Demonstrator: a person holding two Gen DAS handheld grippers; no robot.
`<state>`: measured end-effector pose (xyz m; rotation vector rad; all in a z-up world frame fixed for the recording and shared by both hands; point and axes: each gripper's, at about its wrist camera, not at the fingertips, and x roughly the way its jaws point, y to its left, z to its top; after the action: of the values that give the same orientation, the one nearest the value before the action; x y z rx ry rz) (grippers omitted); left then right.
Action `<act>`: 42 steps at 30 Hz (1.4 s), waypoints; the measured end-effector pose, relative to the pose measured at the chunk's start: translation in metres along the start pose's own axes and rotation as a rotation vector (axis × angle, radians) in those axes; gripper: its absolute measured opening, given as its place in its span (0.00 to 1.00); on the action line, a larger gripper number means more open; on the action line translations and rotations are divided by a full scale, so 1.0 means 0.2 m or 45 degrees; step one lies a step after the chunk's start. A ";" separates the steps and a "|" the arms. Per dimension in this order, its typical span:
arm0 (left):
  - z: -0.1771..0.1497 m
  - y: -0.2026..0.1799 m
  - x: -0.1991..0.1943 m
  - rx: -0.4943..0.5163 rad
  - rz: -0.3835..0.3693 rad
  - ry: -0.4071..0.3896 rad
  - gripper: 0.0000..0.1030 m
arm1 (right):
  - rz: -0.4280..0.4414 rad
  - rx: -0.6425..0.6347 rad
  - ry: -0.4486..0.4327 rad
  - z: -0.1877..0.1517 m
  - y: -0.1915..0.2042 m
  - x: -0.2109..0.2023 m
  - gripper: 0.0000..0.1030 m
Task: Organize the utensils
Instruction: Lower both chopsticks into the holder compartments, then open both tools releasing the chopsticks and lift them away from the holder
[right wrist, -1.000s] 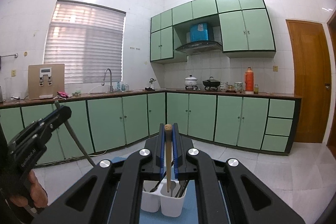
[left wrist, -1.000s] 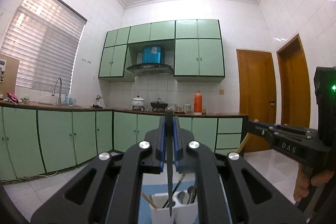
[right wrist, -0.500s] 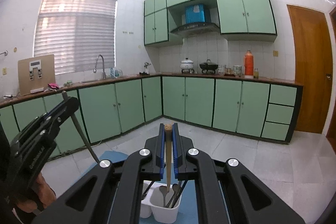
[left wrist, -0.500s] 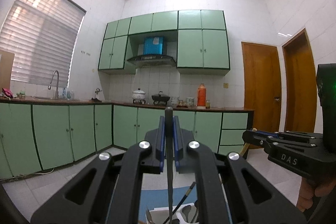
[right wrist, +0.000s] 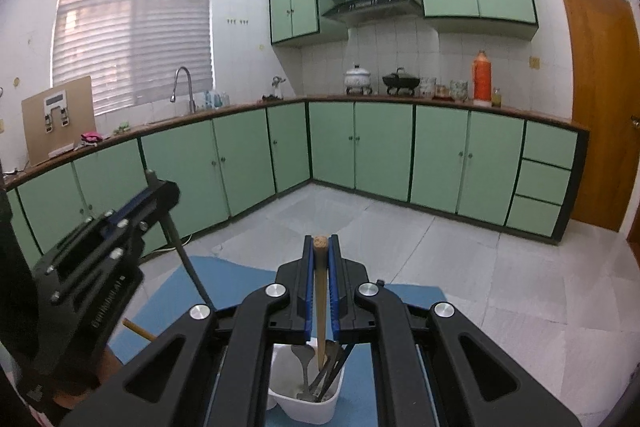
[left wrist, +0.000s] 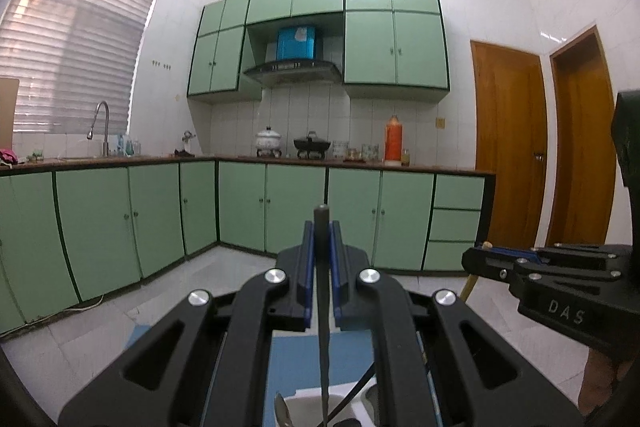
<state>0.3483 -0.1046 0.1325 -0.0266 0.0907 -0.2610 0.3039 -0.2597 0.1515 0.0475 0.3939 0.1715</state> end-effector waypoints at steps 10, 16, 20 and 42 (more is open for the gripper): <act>-0.15 0.06 0.13 -0.006 0.004 0.116 0.06 | 0.037 0.015 0.082 -0.09 -0.01 0.13 0.06; -0.22 0.09 0.17 -0.014 0.010 0.167 0.06 | 0.054 0.034 0.123 -0.16 -0.02 0.18 0.06; -0.26 0.12 0.20 -0.025 0.013 0.198 0.06 | 0.053 0.026 0.130 -0.19 -0.01 0.21 0.06; -0.27 0.14 0.13 -0.051 0.043 0.183 0.35 | 0.027 0.017 0.102 -0.23 -0.02 0.16 0.12</act>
<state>0.3763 -0.0843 0.0745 -0.0459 0.2394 -0.2273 0.3157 -0.2566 0.0963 0.0578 0.4746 0.1920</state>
